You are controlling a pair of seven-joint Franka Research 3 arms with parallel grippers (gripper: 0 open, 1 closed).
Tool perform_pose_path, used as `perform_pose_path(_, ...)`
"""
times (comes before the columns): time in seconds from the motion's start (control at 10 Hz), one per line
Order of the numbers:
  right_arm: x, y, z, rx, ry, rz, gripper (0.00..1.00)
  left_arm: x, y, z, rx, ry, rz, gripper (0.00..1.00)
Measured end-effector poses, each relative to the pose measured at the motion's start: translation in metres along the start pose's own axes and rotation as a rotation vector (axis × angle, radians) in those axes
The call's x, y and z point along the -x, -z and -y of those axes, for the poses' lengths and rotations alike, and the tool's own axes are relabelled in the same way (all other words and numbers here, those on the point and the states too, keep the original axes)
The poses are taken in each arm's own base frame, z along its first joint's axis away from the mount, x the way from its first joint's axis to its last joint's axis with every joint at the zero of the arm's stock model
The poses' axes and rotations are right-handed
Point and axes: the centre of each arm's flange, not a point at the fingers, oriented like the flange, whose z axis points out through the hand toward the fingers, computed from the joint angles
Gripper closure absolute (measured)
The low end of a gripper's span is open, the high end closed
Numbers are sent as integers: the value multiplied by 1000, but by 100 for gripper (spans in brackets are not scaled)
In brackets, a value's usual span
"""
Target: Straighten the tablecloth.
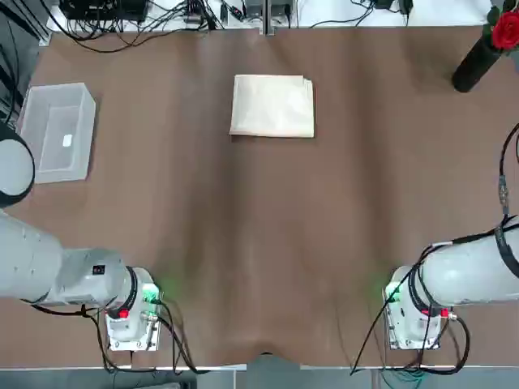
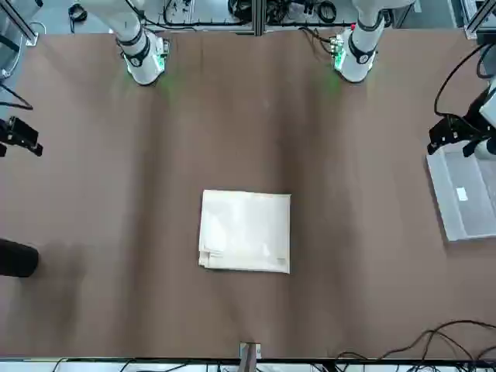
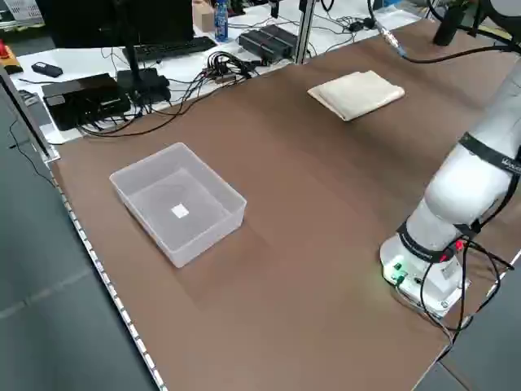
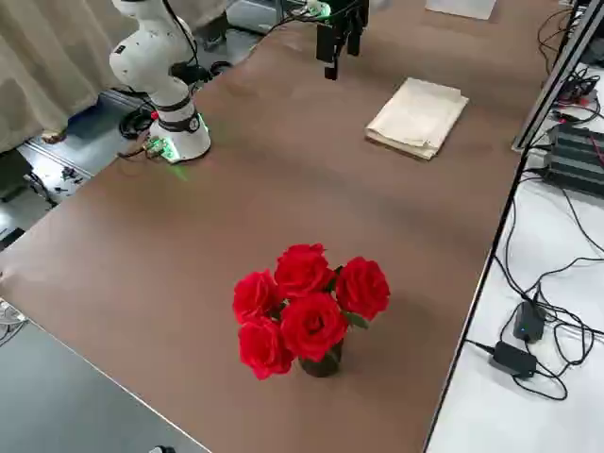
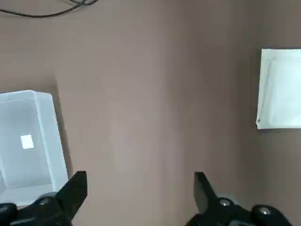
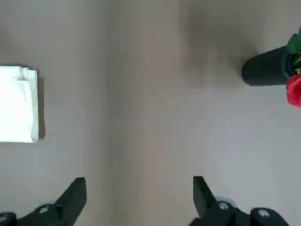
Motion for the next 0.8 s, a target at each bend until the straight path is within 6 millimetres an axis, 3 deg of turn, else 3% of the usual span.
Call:
perform_pose_path(0.4, -4, -5, 11, -13, 16, 7, 0, 0, 0, 0, 0, 1, 0, 0)
perform_pose_path(0.6, -24, -27, 53, -76, 36, 5, 0, 0, 0, 2, 0, 3, 0, 0)
perform_pose_path(0.8, -65, -74, 125, -98, 48, -65, 0, 0, 0, 2, 0, 2, 0, 0)
